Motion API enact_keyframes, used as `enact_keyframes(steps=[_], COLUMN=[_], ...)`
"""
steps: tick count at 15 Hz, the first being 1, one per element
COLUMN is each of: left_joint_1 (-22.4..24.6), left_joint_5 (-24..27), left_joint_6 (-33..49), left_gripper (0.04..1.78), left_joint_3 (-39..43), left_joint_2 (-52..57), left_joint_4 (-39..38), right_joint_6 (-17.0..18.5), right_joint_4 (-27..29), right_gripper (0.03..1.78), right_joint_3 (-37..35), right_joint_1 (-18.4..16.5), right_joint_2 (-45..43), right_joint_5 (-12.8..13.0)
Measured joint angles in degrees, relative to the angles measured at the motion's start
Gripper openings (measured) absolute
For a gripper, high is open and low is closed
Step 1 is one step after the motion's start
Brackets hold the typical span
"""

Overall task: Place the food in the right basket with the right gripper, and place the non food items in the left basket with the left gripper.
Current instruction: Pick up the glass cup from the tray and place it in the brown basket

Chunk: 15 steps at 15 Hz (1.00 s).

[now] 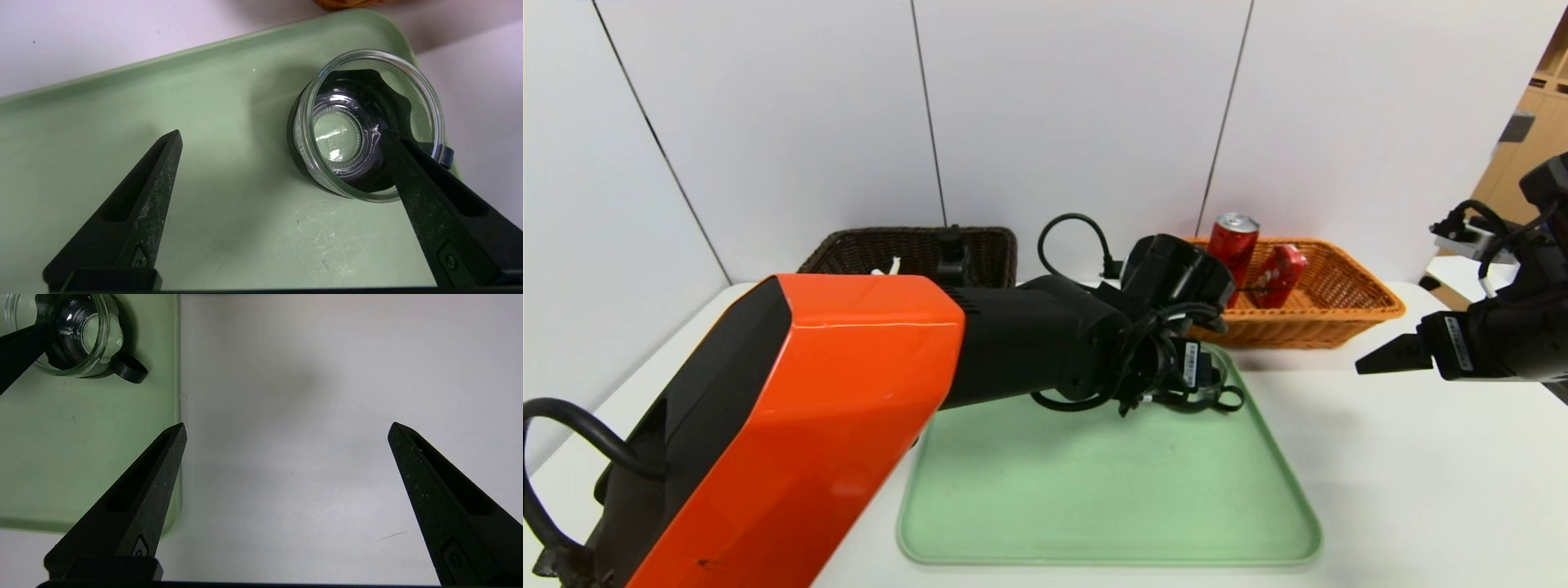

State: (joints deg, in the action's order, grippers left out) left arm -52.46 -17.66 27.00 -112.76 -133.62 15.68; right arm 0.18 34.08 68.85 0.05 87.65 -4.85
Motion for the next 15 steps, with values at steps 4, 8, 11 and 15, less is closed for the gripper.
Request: enact_keyframes(steps=[4, 8, 11, 15], left_joint_1=[0.0, 0.1, 0.1, 0.1], left_joint_5=[-0.2, 0.0, 0.2, 0.3], left_joint_6=[-2.2, -3.3, -3.3, -3.3], left_gripper=[1.69, 1.69, 1.69, 1.69], left_joint_3=[0.0, -0.4, -0.6, -0.6], left_joint_2=[-0.6, -1.0, -1.5, -1.8], left_joint_4=[-1.1, -1.4, -1.4, -2.5], right_joint_6=[0.0, 0.0, 0.0, 0.0], right_joint_4=[0.1, 0.0, 0.0, 0.0], right_gripper=[1.70, 1.70, 1.70, 1.70], right_joint_3=[-0.2, -1.3, -1.6, -2.0], right_joint_1=[0.0, 0.0, 0.0, 0.0], right_joint_2=[-0.3, -0.8, -1.0, -1.1], right_joint_5=[0.1, 0.1, 0.1, 0.1])
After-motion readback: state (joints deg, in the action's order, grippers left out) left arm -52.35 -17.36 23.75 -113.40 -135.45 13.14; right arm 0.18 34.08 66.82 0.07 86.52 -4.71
